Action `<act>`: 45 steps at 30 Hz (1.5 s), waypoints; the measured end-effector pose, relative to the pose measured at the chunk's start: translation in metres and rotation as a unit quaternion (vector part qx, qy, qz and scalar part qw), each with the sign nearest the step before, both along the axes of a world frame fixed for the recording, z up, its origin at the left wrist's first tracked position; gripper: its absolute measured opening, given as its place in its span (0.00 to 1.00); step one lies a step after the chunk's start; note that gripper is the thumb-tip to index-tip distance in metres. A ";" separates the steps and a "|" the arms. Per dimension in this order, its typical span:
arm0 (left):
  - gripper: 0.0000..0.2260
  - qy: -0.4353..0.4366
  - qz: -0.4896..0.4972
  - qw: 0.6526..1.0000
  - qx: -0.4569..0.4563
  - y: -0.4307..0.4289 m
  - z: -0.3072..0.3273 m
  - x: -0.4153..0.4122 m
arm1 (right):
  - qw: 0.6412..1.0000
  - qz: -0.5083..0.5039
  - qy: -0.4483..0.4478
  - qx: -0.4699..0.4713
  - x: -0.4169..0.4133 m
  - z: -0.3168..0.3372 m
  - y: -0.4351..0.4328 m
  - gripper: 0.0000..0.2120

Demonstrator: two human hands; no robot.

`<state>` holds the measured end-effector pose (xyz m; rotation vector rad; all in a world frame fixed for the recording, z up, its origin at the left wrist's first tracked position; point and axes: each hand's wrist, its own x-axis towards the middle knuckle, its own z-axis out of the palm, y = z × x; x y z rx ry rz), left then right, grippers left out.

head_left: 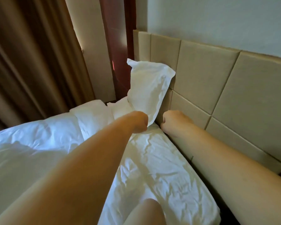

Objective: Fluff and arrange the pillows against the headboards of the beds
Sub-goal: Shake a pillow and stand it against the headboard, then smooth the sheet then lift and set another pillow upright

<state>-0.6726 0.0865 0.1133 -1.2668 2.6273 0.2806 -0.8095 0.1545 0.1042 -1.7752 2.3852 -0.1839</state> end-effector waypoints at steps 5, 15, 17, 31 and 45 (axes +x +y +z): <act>0.14 -0.061 0.017 0.997 0.045 0.032 -0.060 0.050 | 0.996 -0.004 -0.064 0.061 0.032 -0.065 0.041 0.14; 0.12 -0.050 0.073 0.992 0.087 0.107 -0.139 0.163 | 0.990 -0.016 -0.071 0.122 0.154 -0.120 0.107 0.14; 0.12 -0.038 0.089 0.993 0.074 0.123 -0.147 0.206 | 0.990 -0.005 -0.076 0.120 0.204 -0.124 0.116 0.14; 0.12 0.023 0.337 0.939 0.066 0.254 -0.161 0.588 | 0.980 0.108 -0.125 0.109 0.584 -0.137 0.196 0.09; 0.13 -0.013 0.398 0.912 0.100 0.176 -0.212 0.643 | 0.983 0.089 -0.080 0.138 0.613 -0.188 0.093 0.13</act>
